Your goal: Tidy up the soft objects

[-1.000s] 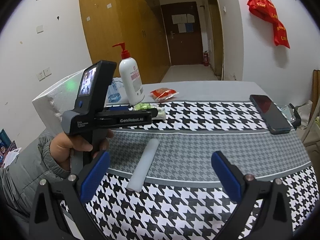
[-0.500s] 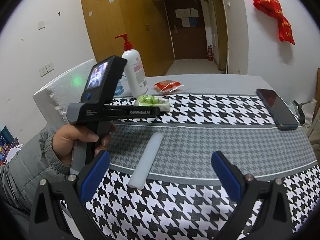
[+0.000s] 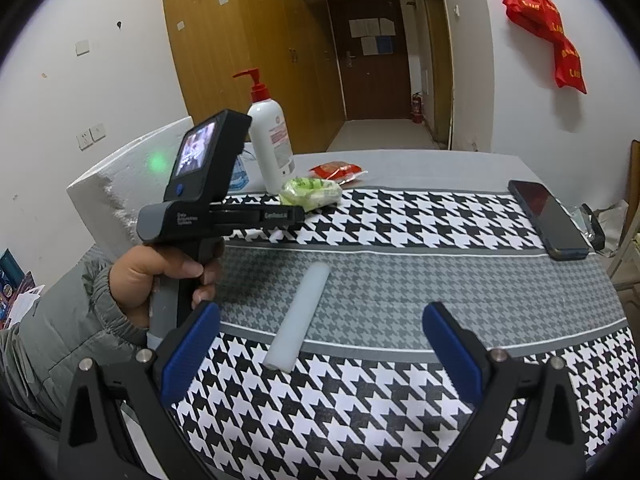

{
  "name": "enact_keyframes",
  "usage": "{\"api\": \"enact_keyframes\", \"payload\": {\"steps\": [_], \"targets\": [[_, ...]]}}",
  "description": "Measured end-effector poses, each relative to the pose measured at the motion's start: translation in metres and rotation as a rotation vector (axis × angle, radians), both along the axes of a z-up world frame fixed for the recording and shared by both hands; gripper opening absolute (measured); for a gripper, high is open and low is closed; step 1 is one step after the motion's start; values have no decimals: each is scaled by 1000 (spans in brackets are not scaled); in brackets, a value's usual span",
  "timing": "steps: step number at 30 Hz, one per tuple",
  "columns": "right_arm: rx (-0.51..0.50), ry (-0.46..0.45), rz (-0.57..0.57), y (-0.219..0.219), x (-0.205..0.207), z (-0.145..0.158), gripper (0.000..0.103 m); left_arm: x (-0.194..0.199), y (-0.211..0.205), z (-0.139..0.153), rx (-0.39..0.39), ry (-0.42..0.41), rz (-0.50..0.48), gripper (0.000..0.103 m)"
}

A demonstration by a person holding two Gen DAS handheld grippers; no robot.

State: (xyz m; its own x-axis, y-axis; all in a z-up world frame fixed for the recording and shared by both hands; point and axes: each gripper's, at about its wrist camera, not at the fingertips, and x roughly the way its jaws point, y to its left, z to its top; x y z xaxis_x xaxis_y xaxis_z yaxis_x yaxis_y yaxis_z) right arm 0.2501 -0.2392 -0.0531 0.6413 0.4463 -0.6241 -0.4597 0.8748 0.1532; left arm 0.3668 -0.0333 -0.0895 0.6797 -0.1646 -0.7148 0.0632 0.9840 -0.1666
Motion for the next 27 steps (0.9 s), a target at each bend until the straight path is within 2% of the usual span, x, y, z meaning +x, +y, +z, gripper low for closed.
{"api": "enact_keyframes", "payload": {"steps": [7, 13, 19, 20, 22, 24, 27], "targets": [[7, 4, -8, -1, 3, 1, 102, -28, -1, 13, 26, -54, -33, 14], [-9, 22, 14, 7, 10, -5, 102, -41, 3, 26, 5, -76, -37, 13], [-29, 43, 42, 14, 12, -11, 102, -51, 3, 25, 45, -84, -35, 16], [-30, 48, 49, 15, 12, -12, 102, -51, 4, 24, 48, -80, -31, 18], [-37, 54, 62, 19, 11, -14, 101, -48, 6, 21, 47, -60, -25, 29], [-53, 57, 68, 22, 11, -17, 95, -47, 6, 19, 37, -45, -30, 48], [-56, 75, 72, 24, 13, -19, 86, -48, 4, 18, 41, -37, -40, 60]]}}
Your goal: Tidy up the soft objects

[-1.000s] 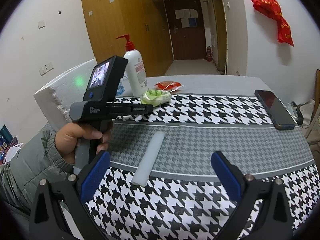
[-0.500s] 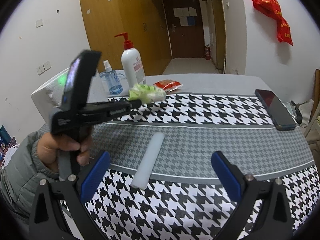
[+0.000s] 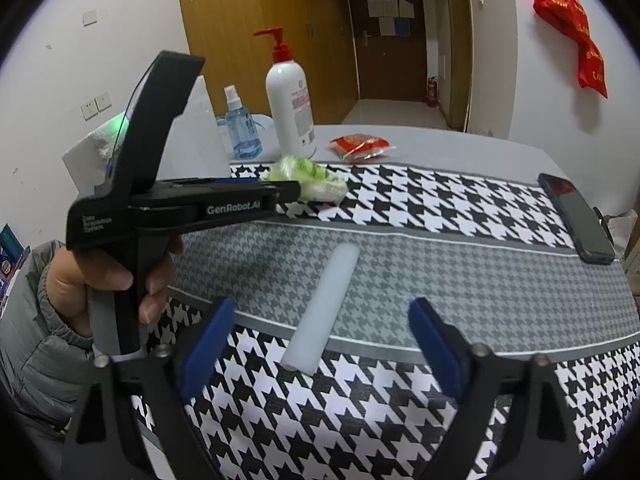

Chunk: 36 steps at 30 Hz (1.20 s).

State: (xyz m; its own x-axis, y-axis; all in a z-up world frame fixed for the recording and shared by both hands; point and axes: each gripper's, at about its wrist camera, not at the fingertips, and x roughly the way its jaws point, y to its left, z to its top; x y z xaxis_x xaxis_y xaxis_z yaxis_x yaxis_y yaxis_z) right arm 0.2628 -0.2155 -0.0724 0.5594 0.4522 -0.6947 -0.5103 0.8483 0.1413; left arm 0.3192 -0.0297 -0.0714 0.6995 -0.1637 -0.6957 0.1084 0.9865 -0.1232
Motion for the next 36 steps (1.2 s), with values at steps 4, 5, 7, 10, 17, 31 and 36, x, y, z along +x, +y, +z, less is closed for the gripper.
{"api": "enact_keyframes", "payload": {"steps": [4, 5, 7, 10, 17, 31, 36], "targets": [[-4, 13, 6, 1, 0, -2, 72, 2, -5, -3, 16, -5, -15, 68], [-3, 17, 8, 2, 1, -2, 70, 3, -7, -5, 19, 1, -22, 68], [-7, 33, 9, 4, 1, -5, 70, 4, -9, -7, 17, 4, -37, 69], [-23, 38, 9, 5, 1, -8, 70, 6, -14, -9, 11, 10, -69, 70], [-36, 45, 13, 5, -2, -11, 70, 9, -25, -18, 24, 43, -116, 70], [-67, 43, 29, 12, -1, -13, 70, 20, -22, -23, 4, 74, -91, 28], [-92, 45, 17, 15, 0, -16, 69, 11, -18, -16, 24, 27, -73, 27]]}}
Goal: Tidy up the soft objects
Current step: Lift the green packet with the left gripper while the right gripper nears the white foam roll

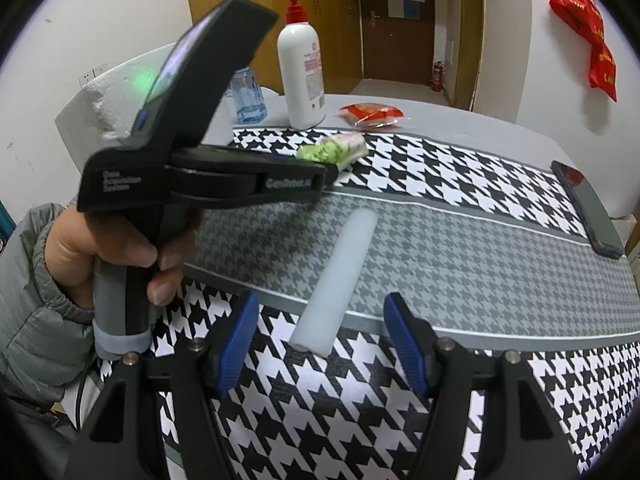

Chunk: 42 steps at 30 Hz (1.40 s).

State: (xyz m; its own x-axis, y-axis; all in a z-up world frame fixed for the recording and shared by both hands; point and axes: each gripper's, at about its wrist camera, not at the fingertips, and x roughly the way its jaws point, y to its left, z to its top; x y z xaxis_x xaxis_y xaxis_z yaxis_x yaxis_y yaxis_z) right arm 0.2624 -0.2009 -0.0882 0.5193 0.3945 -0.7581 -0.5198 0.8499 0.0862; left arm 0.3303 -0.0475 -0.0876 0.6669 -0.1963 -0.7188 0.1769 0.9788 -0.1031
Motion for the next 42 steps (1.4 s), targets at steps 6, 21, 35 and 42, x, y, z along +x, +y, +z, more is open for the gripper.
{"api": "enact_keyframes", "payload": {"steps": [6, 21, 35, 42], "targets": [[-49, 13, 2, 8, 4, -8, 53, -10, 10, 13, 7, -58, 31, 27], [-82, 34, -71, 10, 9, -13, 42, -18, 20, 22, -19, -95, 64, 27], [-74, 32, -166, 15, 2, -9, 21, -24, 22, 31, -50, -120, 68, 27], [25, -4, -224, 3, -4, 12, 20, -33, 29, 39, -78, -131, 56, 27]]}}
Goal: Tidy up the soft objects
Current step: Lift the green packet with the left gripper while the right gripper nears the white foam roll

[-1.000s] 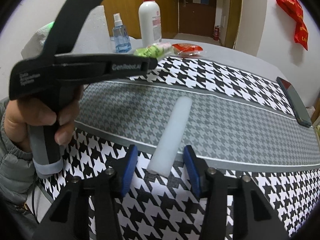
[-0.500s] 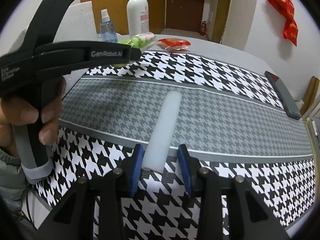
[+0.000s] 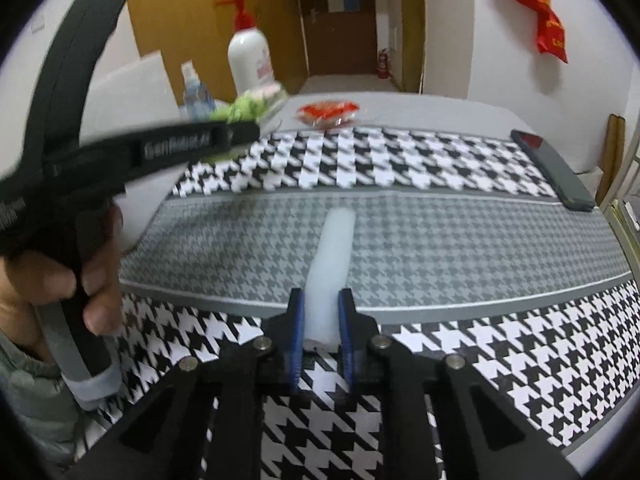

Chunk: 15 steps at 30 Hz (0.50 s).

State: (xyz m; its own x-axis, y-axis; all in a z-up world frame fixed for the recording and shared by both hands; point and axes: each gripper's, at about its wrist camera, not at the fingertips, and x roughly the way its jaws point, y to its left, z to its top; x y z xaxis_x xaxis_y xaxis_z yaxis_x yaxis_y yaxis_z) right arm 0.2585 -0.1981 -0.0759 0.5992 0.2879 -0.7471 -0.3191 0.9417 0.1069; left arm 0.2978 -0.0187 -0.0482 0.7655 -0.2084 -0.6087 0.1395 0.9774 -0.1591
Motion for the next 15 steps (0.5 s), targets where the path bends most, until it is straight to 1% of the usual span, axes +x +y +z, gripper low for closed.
{"api": "enact_keyframes", "payload": {"steps": [3, 7, 13, 15], "targets": [[9, -33, -20, -1, -7, 13, 20, -4, 5, 2, -8, -9, 3, 27], [22, -76, -23, -2, -15, 32, 20, -12, 4, 8, 14, -24, -6, 27], [33, -130, -27, -3, -25, 50, 20, -35, 4, 32, 2, -90, -24, 27], [38, -145, -26, -5, -29, 55, 20, -46, 4, 41, 12, -120, -27, 27]]}}
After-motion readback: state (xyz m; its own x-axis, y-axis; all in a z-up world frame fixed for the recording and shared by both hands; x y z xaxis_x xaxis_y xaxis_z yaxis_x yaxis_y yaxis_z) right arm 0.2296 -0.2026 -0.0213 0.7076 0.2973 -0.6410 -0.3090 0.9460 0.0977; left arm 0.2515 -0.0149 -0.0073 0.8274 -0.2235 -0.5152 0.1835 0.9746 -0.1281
